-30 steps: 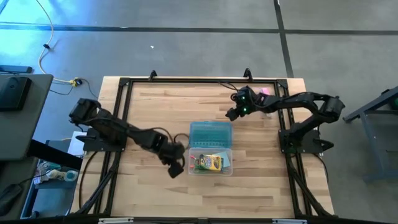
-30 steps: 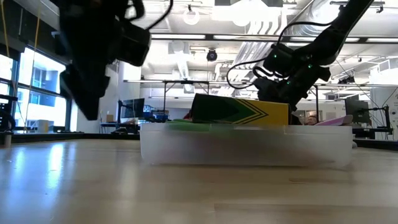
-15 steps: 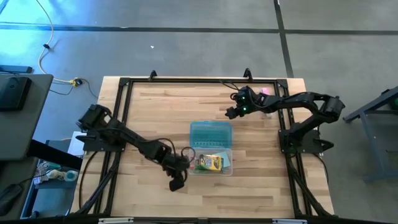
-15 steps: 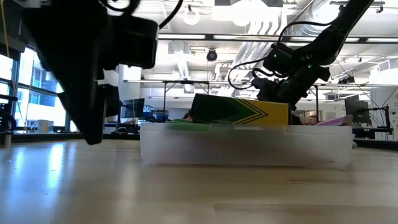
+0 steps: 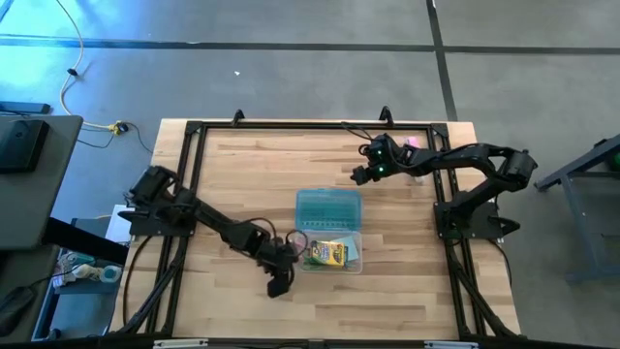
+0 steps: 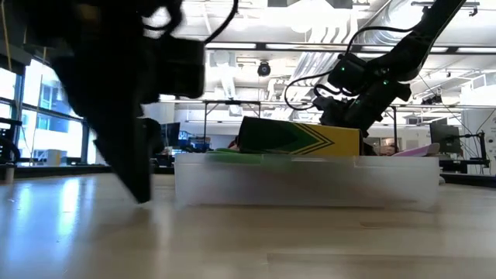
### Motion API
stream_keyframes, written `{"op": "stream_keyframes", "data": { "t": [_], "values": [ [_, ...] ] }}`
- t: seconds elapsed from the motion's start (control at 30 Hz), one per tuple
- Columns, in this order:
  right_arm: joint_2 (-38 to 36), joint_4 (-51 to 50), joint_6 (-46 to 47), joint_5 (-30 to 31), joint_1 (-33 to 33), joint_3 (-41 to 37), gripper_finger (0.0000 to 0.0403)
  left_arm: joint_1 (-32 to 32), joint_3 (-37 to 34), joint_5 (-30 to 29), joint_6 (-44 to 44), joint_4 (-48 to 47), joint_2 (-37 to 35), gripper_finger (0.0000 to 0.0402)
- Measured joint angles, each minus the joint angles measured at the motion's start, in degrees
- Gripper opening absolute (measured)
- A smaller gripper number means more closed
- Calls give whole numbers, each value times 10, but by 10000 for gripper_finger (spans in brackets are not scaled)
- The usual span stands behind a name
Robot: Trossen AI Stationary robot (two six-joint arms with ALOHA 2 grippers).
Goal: Pack school essentials
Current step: Close the blue supply box
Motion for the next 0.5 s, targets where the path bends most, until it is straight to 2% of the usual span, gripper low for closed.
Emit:
{"op": "stream_keyframes", "data": {
  "t": [0.1, 0.23, 0.37, 0.5],
  "values": [
    [0, 7, 2, 1, 2, 0, 172, 9, 0, -13, -42, 11, 0, 218],
    [0, 19, 22, 24, 17, 0, 172, 3, 0, -64, -75, 24, 0, 218],
    [0, 19, 39, 49, 35, 0, 172, 3, 0, -71, -100, 27, 1, 218],
    [0, 16, 48, 46, 45, 0, 172, 4, 0, -75, -111, 32, 11, 218]
  ]
}}
